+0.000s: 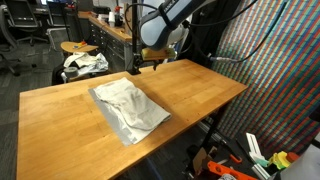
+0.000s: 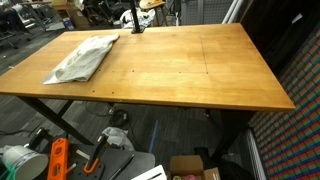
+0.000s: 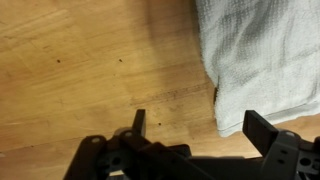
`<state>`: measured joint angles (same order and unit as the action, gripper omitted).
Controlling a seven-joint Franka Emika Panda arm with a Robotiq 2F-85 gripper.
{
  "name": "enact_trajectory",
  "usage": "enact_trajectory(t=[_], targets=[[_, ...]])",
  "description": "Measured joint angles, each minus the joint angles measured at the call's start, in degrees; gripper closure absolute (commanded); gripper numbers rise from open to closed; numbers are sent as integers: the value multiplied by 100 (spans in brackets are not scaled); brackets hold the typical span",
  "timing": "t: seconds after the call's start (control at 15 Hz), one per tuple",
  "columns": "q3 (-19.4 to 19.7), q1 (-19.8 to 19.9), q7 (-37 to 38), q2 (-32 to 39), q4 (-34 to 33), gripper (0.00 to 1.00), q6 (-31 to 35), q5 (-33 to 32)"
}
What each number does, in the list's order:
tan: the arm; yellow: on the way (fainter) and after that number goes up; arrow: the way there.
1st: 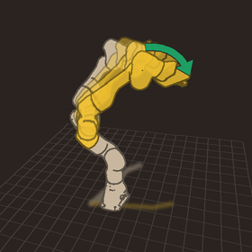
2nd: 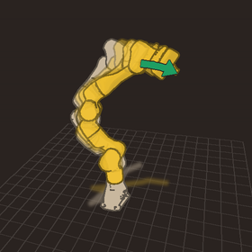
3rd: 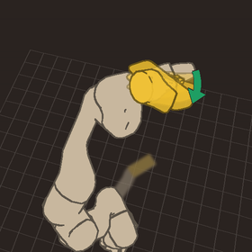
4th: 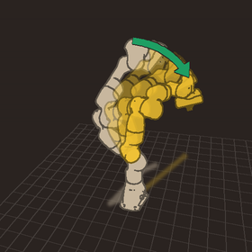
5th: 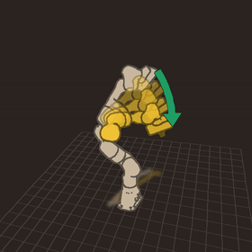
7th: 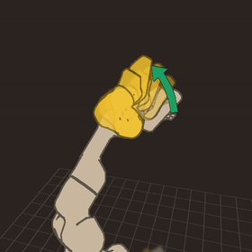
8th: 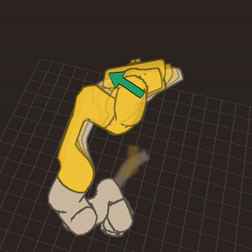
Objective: Fold the cloth on the table
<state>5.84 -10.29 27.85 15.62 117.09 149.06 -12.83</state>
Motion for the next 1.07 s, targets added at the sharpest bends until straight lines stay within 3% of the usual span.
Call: enact_trajectory(t=[0.4, 1.07], targets=[[38, 14, 422, -515, 215, 0, -911, -523], [-16, 65, 422, -459, 217, 0, -951, -523]])
